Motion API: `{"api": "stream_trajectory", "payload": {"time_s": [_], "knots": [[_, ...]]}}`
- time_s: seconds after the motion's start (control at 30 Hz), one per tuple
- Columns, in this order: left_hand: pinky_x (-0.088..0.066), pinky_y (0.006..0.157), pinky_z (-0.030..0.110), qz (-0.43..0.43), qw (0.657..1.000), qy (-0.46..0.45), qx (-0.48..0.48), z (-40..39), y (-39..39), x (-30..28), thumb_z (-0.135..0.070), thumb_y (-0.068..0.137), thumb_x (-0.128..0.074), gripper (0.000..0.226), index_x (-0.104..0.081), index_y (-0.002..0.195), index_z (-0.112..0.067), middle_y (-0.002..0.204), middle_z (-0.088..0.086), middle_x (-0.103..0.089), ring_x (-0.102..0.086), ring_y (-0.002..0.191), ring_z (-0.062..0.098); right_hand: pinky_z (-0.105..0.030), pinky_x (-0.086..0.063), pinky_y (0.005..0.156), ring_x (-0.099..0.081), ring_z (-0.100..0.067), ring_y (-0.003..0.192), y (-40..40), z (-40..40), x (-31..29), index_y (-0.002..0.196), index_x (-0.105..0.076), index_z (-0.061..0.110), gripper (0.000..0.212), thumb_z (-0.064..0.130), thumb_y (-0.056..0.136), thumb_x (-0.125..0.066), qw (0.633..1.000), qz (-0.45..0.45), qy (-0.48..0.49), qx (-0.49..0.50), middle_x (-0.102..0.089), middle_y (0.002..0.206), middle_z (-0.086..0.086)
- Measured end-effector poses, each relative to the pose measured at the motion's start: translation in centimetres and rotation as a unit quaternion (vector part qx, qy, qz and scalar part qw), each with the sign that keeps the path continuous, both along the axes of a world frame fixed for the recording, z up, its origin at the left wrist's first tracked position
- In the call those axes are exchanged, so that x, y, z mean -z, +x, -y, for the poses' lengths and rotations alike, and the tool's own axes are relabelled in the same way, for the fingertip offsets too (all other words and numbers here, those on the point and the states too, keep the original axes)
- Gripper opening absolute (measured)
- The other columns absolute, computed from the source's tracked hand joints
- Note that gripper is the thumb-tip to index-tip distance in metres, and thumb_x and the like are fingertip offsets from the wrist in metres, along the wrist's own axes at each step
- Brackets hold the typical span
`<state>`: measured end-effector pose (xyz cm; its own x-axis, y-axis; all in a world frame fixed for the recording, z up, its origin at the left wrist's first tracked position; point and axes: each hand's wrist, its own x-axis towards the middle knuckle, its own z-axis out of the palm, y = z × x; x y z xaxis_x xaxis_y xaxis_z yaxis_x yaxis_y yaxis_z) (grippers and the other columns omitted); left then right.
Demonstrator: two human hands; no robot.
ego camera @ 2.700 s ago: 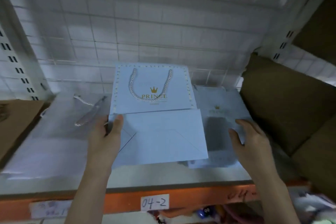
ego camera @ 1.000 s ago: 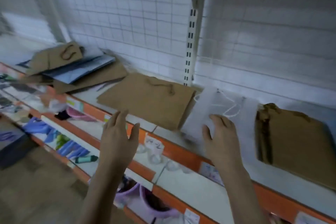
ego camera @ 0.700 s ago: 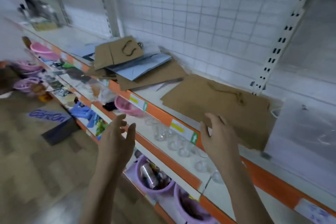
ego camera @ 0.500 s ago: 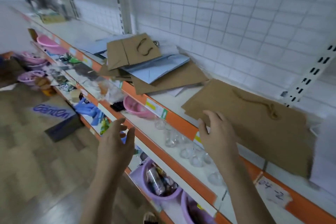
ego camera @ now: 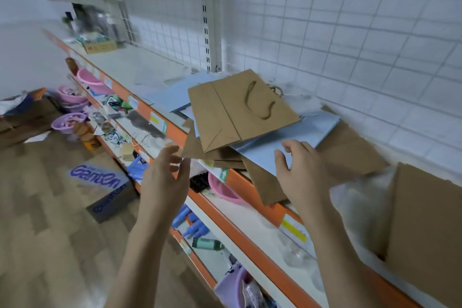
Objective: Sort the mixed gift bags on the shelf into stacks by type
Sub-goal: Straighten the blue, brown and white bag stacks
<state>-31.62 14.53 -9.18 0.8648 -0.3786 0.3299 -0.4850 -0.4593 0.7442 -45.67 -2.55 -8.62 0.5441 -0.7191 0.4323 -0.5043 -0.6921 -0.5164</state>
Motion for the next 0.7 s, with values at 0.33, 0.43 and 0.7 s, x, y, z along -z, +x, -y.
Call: {"api": "stream_trajectory", "payload": {"time_s": [0.33,0.43,0.7], "knots": [[-0.048,0.073,0.029,-0.018,0.998,-0.007,0.059,4.0,9.2,1.4,-0.022,0.090,-0.055,0.030,-0.056,0.119,-0.013,0.094,-0.003,-0.062,-0.060,0.087,0.015,-0.025,-0.029,0.050,-0.050,-0.017,0.070,7.7,0.5,0.0,0.060,-0.044,0.015,0.067,0.078,0.071,-0.027,0.991,-0.062,0.060,0.099,-0.051,0.063,0.001],[-0.046,0.074,0.029,0.002,0.995,0.001,0.103,6.0,12.4,1.1,-0.024,0.090,-0.055,0.030,-0.057,0.118,-0.013,0.092,-0.003,-0.061,-0.059,0.084,0.015,-0.028,-0.037,0.051,-0.053,-0.018,0.069,9.5,0.5,0.1,0.063,-0.048,0.014,0.073,0.084,0.066,-0.029,0.981,-0.075,0.081,0.159,-0.053,0.064,0.000],[-0.047,0.074,0.029,0.011,0.973,-0.014,0.232,9.9,19.3,-0.2,-0.023,0.091,-0.055,0.031,-0.056,0.120,-0.010,0.100,0.002,-0.064,-0.057,0.078,0.014,-0.025,-0.025,0.048,-0.047,-0.020,0.071,11.6,0.3,-0.7,0.080,-0.045,0.010,0.039,0.046,0.086,-0.057,0.944,-0.022,0.159,0.288,-0.055,0.086,-0.008]]}}
